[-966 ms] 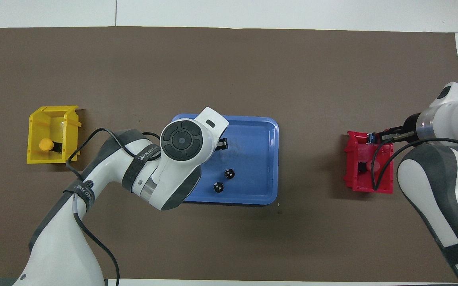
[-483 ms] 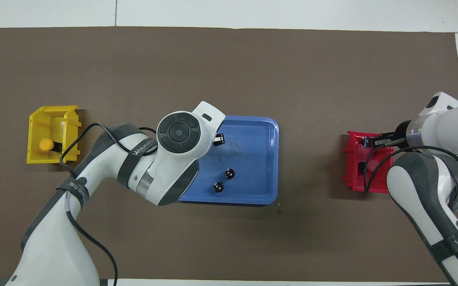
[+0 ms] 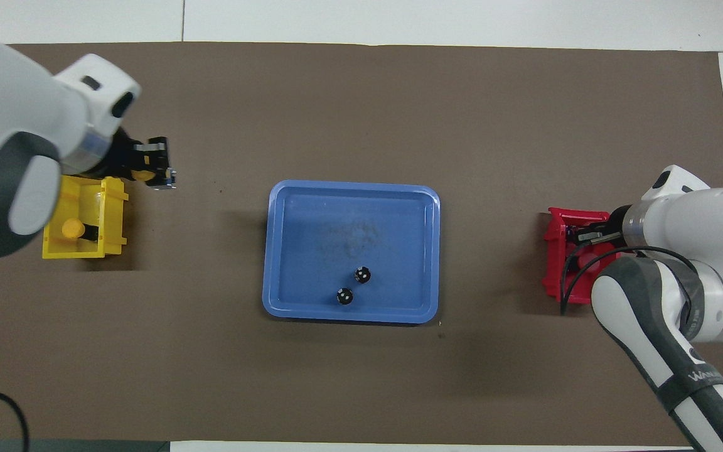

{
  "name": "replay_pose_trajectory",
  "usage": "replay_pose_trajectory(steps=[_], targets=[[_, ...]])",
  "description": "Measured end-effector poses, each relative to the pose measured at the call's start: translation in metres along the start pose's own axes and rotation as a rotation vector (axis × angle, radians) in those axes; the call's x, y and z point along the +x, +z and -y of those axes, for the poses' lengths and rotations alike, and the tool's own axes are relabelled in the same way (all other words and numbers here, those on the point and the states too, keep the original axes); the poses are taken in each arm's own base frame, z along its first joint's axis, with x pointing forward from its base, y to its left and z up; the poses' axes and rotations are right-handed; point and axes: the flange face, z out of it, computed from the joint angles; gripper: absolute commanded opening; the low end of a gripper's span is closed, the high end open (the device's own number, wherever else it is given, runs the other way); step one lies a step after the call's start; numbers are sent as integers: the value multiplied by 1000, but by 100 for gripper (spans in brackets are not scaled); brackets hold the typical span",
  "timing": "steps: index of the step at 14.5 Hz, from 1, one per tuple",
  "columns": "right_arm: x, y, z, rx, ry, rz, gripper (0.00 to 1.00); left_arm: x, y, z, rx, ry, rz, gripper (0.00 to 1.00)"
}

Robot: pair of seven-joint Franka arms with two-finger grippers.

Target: Sort red and yellow buttons by color

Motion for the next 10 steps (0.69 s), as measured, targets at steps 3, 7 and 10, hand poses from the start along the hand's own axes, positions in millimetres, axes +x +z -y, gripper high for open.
replay_pose_trajectory(steps=[3, 7, 10], targets=[[-5, 6, 1, 1, 0, 4, 42, 8, 19, 109, 8, 63, -3, 1], [-6, 8, 1, 2, -1, 9, 61, 5, 59, 125, 12, 91, -46, 1], [-5, 4, 1, 0, -6, 5, 61, 1, 94, 120, 15, 119, -65, 1]])
